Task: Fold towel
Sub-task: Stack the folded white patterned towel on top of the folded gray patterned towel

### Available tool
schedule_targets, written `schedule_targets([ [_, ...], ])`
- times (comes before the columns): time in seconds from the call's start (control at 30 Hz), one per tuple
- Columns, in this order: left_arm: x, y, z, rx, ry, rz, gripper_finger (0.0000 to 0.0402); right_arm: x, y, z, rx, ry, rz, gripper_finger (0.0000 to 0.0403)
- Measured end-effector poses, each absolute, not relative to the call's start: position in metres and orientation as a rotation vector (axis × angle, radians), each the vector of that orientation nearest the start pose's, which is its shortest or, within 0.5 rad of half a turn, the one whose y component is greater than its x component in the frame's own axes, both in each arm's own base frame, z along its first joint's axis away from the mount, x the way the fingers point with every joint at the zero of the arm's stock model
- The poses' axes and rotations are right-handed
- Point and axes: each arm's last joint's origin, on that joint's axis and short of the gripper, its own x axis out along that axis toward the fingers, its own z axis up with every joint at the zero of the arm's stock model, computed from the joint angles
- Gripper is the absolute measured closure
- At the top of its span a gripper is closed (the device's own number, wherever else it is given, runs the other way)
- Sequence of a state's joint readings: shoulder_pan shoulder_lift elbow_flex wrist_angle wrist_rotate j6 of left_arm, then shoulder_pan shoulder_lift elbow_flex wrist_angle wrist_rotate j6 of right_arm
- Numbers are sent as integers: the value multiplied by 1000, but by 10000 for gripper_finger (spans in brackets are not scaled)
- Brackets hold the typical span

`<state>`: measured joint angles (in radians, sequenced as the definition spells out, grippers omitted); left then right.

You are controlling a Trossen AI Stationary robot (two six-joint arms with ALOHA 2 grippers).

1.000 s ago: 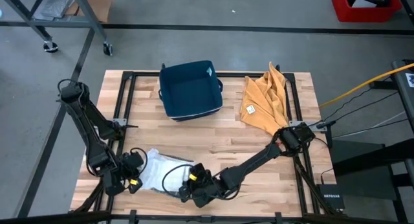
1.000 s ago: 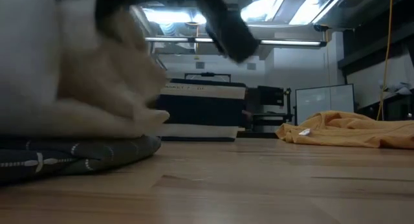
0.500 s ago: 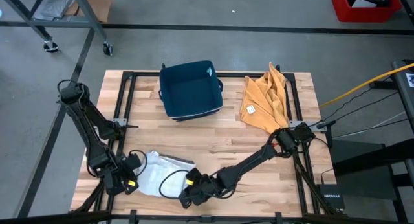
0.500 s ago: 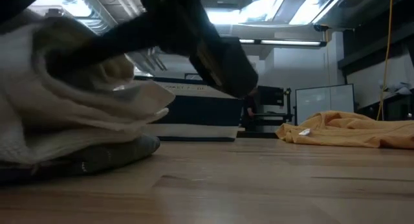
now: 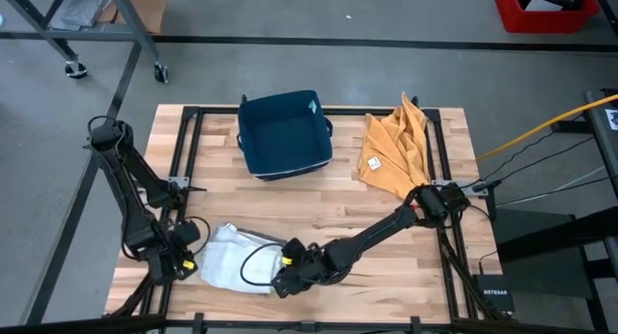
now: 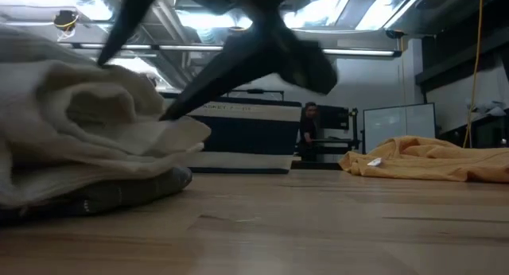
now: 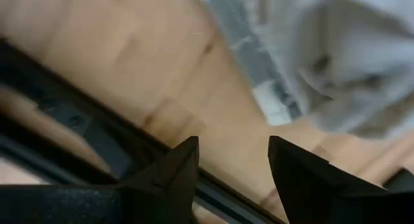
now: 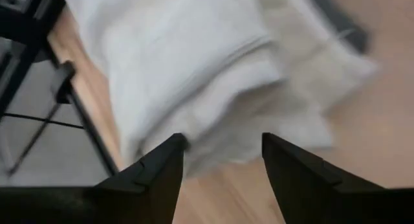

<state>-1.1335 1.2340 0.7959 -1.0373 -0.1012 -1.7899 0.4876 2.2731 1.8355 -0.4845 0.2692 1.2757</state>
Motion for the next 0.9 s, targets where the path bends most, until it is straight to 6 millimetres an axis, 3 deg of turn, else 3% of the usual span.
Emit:
schedule_targets([
  [0.2,72,-162,219,-651,1331,467,224,439,226,193,856,807,-349,189],
  [0.57,71,-174,265,-896,1105,194,224,451,242,214,886,678,-80,189],
  [0.73,76,-180,267,-952,1082,153,224,458,239,221,920,587,-67,189],
  [0.9,88,-187,264,-893,947,131,224,464,232,223,928,486,-127,189],
])
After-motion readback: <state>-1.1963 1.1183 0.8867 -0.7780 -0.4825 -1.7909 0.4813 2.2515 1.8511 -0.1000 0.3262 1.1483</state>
